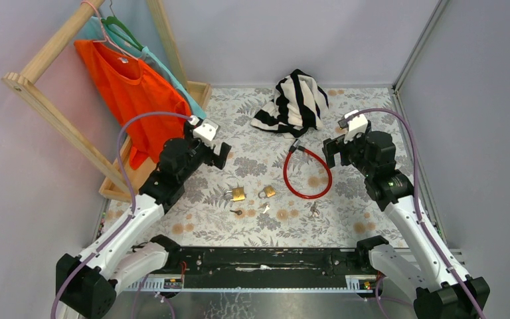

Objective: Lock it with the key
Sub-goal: Reset both arms

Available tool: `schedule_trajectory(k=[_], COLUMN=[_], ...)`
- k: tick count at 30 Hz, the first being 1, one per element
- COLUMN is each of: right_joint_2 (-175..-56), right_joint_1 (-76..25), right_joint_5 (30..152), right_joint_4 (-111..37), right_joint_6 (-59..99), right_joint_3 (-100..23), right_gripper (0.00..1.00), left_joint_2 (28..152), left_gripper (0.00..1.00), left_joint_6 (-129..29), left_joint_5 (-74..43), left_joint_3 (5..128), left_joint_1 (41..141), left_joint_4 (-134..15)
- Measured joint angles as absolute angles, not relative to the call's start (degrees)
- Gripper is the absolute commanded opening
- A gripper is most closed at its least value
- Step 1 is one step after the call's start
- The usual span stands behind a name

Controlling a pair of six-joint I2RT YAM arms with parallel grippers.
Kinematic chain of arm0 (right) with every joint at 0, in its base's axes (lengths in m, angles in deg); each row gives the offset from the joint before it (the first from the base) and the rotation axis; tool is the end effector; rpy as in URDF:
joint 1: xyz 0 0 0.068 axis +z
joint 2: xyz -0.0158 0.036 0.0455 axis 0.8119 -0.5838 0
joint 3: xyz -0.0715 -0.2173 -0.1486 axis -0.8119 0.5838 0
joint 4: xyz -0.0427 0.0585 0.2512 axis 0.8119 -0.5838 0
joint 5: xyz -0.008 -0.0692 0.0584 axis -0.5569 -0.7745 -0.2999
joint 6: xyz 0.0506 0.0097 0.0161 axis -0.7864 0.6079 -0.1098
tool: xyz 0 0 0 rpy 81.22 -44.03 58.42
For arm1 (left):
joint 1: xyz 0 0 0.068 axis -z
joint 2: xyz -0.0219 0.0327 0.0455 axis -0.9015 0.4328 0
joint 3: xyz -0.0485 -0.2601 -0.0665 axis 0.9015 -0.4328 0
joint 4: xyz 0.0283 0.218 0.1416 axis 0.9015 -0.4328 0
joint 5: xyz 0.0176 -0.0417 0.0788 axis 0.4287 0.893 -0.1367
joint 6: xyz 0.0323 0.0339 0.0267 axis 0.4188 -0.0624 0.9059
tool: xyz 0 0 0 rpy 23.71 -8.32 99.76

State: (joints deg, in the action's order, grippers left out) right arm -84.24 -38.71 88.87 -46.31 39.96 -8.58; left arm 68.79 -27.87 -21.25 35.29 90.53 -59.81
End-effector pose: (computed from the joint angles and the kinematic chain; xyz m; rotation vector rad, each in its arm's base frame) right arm 0.1967 0.0583 0.3286 -0.5177 1.7496 0.1170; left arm 0.2014 -0.1009 0.3092 0.5952 1.6683 -0.2328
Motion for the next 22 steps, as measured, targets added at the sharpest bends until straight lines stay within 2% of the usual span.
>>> schedule_trajectory(k=[22], right_joint_2=[-84.13], right_joint_1=[-39.47], right_joint_5=[88.98], right_joint_4=[-46.36], right_joint_6=[41.23], right_joint_3=[-7.85], right_gripper=[0.99], left_joint_2=[65.92], left_gripper=[1.0], left_joint_6=[-31.13], left_joint_5=[-20.68], left_joint_3=[32.69], left_joint_1=[89.15], left_joint_4=[-56.14])
